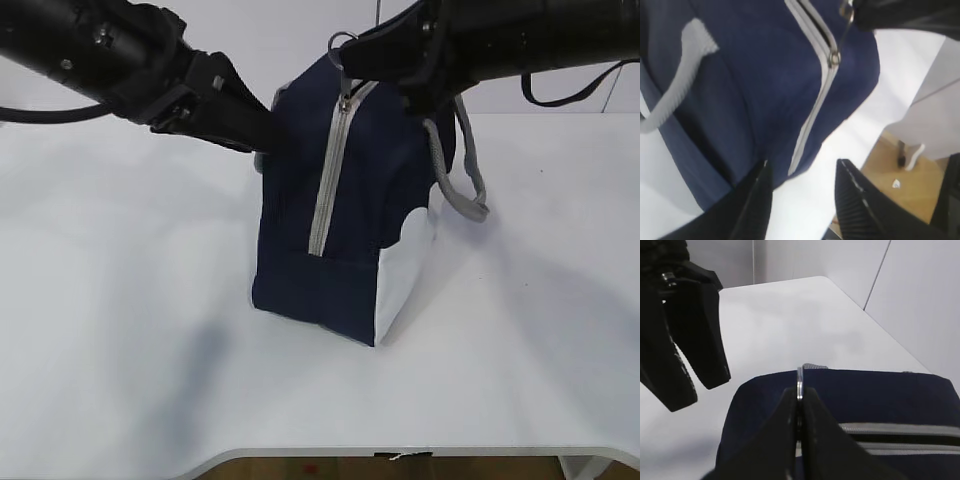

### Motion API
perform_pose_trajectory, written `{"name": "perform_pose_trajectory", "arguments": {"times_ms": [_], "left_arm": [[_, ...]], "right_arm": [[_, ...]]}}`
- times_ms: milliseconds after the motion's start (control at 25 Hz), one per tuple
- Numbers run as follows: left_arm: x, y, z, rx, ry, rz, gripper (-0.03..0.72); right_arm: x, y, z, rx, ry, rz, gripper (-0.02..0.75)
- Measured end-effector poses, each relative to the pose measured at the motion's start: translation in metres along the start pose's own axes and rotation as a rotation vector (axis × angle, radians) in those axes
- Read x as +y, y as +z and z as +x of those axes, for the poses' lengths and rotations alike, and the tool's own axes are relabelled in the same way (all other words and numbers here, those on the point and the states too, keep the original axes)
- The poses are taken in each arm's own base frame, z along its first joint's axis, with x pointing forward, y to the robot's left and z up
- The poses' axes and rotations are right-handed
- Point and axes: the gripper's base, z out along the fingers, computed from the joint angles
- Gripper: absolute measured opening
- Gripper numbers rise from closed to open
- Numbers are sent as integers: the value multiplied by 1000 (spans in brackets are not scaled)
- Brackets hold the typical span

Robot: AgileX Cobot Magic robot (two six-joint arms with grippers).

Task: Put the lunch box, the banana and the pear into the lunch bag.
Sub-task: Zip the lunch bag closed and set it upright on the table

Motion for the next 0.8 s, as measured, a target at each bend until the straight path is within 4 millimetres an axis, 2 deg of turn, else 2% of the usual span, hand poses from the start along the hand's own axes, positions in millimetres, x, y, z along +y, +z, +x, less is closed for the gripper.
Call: {"name": "perform_pose_trajectory", "arguments": {"times_ms": [360, 640, 800], "left_arm": [[8, 8, -4, -53, 18, -17, 319], [17, 24, -3, -61, -8, 4, 317], [19, 30, -3, -73, -19, 24, 279]], "right_arm": [[0, 0, -1, -2, 0, 1, 6], [0, 1, 1, 1, 2, -1, 6], [0, 1, 1, 1, 2, -1, 6]]}}
